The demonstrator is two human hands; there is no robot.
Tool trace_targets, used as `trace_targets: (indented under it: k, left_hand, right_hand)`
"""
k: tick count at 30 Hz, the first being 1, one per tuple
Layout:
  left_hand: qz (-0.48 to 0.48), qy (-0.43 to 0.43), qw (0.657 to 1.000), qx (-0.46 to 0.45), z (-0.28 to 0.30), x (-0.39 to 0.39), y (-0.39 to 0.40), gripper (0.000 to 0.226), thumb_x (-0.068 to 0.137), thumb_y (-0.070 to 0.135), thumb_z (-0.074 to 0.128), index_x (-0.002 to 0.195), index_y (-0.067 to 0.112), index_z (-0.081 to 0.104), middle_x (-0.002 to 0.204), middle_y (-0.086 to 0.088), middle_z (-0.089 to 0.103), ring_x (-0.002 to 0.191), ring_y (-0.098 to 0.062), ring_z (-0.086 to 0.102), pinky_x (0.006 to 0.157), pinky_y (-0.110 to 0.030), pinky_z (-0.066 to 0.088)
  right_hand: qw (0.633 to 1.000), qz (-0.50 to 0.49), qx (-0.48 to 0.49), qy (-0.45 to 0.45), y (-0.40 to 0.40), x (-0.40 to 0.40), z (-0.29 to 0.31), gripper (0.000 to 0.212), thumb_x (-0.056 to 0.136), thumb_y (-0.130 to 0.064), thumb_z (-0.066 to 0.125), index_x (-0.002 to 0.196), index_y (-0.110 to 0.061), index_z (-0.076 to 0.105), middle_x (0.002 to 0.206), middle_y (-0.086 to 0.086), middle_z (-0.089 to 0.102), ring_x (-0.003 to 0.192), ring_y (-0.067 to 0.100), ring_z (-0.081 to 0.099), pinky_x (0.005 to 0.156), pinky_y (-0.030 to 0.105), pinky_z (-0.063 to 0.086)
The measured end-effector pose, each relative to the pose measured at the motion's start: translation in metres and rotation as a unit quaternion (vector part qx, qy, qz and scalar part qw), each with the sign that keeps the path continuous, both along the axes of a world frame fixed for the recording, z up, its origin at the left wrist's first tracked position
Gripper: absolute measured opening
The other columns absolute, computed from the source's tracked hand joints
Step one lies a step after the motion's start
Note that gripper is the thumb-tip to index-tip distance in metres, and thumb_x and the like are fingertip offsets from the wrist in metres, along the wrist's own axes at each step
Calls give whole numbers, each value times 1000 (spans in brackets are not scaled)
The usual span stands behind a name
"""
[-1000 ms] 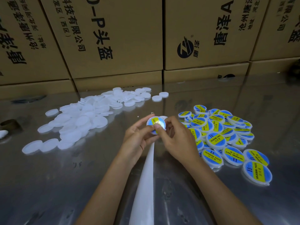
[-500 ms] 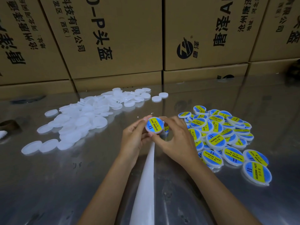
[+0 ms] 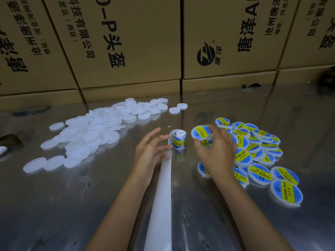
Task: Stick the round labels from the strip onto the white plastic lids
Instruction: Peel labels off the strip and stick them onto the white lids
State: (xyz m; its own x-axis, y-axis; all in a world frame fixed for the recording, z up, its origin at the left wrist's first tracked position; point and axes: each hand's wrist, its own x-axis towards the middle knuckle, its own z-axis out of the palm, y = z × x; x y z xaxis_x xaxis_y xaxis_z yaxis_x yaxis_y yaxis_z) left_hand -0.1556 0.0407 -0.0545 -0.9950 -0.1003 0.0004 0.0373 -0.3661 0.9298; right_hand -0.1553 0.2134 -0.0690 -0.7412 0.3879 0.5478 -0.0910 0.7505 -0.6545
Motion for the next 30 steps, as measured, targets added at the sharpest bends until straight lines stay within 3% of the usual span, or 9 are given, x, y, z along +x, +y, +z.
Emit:
trace_targets:
  k: [3, 8, 12, 15, 18, 22, 26, 30]
  left_hand:
    - [-4, -13, 1000, 8, -1, -1, -2, 21, 98, 7, 54, 112, 12, 68, 108, -18, 74, 70, -24, 71, 48, -24, 48]
    - [-7, -23, 1000, 7, -6, -4, -3, 20, 98, 7, 52, 108, 8, 69, 100, -15, 75, 68, -20, 70, 49, -22, 48]
    - [11, -25, 1000, 0, -8, -6, -6, 19, 98, 6, 53, 105, 8, 69, 94, -13, 76, 67, -19, 69, 50, -23, 50]
    - [106, -13, 989, -100, -12, -12, -12, 21, 97, 0, 51, 99, 11, 70, 95, -13, 74, 69, -16, 67, 57, -26, 54]
    - [247, 12, 926, -286, -15, -21, -37, 20, 96, 3, 54, 104, 15, 68, 107, -9, 70, 98, -23, 66, 82, -32, 52]
    - [327, 15, 761, -560, -23, -27, -83, 37, 94, 7, 57, 130, 10, 60, 135, -14, 56, 128, -32, 47, 104, -44, 40]
    - [316, -5, 680, -662, -21, -46, -115, 45, 101, 19, 51, 143, 3, 48, 146, -19, 45, 136, -36, 37, 110, -47, 32]
    - [304, -50, 626, -716, -17, -67, -133, 50, 102, 38, 50, 136, 2, 54, 139, -22, 47, 129, -38, 37, 104, -48, 36]
  right_hand:
    - [992, -96, 40, -72, 19, -1, -3, 57, 82, -30, 65, 134, -10, 53, 131, 11, 55, 126, 31, 39, 101, 46, 27]
    - [990, -93, 77, -68, 18, 1, -1, 60, 83, -25, 66, 138, -10, 50, 136, 10, 51, 129, 31, 38, 105, 46, 24]
    - [994, 11, 106, 38, 3, 7, 4, 40, 80, -14, 65, 120, -13, 63, 121, 6, 60, 117, 32, 50, 99, 46, 36]
    - [981, 139, 114, 77, -16, 14, 3, 23, 83, -12, 61, 106, -12, 65, 107, 3, 63, 101, 30, 54, 89, 43, 44]
    - [966, 222, 128, 37, -32, 16, -6, 22, 86, -16, 58, 108, -13, 63, 107, 1, 61, 100, 25, 52, 88, 39, 45]
    - [964, 237, 121, 20, -37, 13, -13, 23, 87, -17, 59, 110, -16, 64, 105, -2, 62, 101, 19, 52, 84, 32, 44]
    - [968, 222, 113, 34, -39, 9, -15, 17, 89, -13, 59, 105, -16, 65, 100, -2, 64, 97, 16, 51, 81, 29, 40]
    - [968, 234, 72, 46, -43, 8, -17, 8, 95, -14, 54, 97, -16, 62, 93, -3, 63, 92, 13, 49, 77, 27, 37]
